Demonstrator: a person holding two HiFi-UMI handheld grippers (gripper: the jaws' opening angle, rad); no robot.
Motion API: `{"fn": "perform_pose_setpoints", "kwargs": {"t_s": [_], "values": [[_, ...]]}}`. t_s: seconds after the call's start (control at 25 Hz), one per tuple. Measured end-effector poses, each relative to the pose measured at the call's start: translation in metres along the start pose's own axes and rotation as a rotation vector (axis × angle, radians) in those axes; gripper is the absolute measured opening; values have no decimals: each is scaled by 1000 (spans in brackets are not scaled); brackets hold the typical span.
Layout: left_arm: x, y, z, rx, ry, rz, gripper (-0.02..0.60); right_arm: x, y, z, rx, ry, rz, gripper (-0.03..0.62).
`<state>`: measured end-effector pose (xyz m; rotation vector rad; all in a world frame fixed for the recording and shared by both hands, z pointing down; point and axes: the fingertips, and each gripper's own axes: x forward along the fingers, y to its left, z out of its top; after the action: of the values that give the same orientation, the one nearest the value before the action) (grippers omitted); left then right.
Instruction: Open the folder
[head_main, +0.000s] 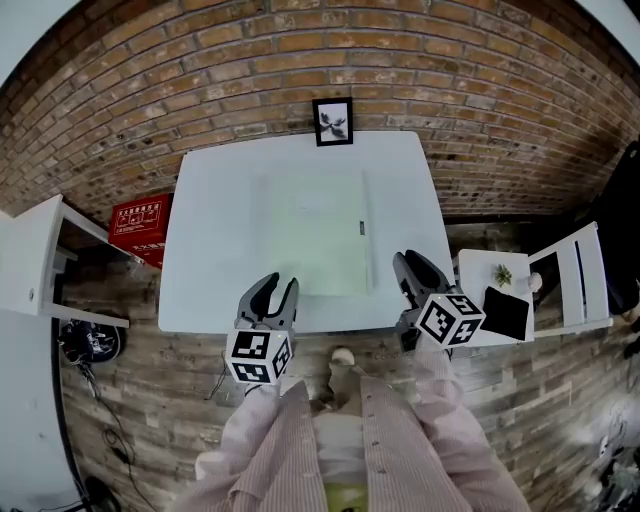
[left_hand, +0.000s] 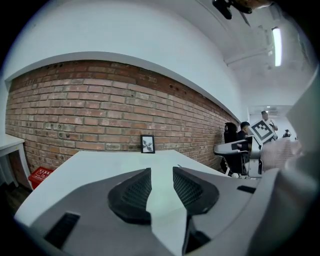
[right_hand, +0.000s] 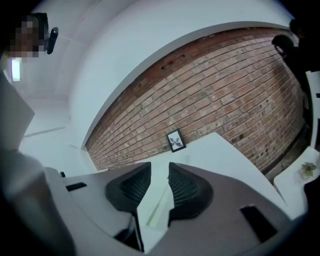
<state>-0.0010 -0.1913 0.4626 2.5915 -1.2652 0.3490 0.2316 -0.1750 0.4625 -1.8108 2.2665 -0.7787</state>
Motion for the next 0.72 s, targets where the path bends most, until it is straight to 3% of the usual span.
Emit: {"fn": "perform_pose_setpoints", "kwargs": {"t_s": [0.72], "values": [[54, -34, -17, 209, 133, -93, 112, 83, -36, -49, 184, 219, 107, 101]]}}
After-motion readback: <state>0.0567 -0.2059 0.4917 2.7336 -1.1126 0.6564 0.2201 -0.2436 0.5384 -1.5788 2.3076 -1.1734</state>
